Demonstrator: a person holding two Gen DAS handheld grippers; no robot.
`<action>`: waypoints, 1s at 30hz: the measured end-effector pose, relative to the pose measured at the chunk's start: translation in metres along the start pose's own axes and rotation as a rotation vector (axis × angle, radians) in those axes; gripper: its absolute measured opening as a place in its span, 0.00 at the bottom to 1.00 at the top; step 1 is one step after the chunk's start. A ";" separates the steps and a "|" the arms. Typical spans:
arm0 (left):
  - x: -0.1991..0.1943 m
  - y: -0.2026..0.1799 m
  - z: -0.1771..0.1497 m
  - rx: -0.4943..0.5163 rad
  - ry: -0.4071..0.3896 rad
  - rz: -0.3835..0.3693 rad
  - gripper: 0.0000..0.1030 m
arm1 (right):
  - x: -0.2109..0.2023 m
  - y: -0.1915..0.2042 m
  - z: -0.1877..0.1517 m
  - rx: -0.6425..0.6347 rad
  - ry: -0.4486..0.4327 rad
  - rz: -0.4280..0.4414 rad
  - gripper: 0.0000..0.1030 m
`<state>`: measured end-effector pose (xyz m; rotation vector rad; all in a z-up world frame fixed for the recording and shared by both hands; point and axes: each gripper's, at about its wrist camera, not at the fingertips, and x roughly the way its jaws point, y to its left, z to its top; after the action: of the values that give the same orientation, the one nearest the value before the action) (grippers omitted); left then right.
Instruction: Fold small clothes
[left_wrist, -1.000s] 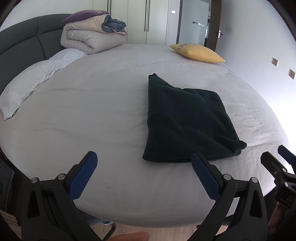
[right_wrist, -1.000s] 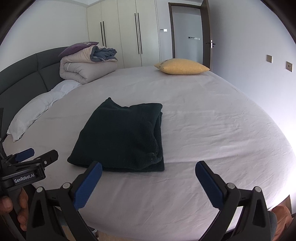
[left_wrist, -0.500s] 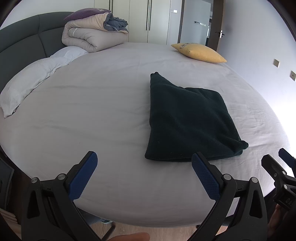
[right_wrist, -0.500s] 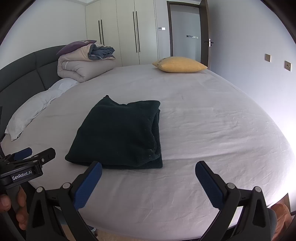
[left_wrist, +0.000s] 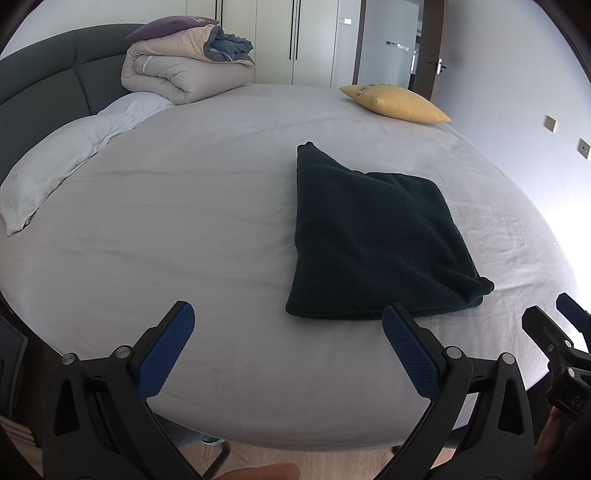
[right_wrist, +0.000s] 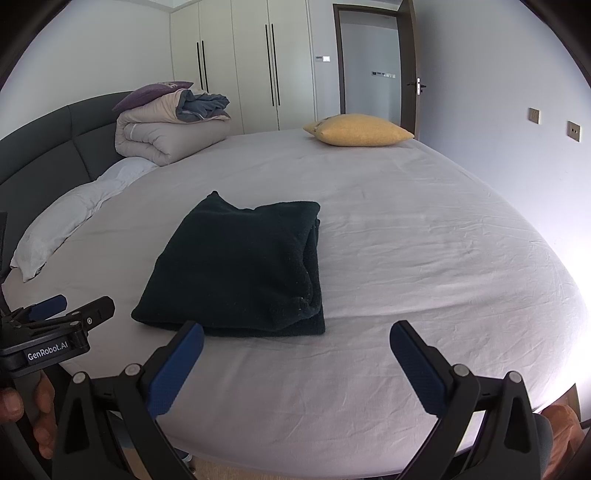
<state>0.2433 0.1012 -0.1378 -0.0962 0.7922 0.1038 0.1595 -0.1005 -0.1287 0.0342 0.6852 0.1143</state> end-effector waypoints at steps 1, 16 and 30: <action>0.000 0.000 0.000 -0.001 0.000 0.000 1.00 | 0.000 0.000 0.000 0.000 0.000 0.001 1.00; -0.001 -0.001 -0.002 0.000 0.000 0.000 1.00 | -0.002 0.003 0.000 0.002 -0.001 0.000 1.00; -0.002 -0.002 -0.003 0.000 0.002 0.001 1.00 | -0.002 0.004 -0.001 0.002 0.000 -0.002 1.00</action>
<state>0.2405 0.0986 -0.1385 -0.0956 0.7944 0.1043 0.1573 -0.0965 -0.1281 0.0355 0.6850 0.1122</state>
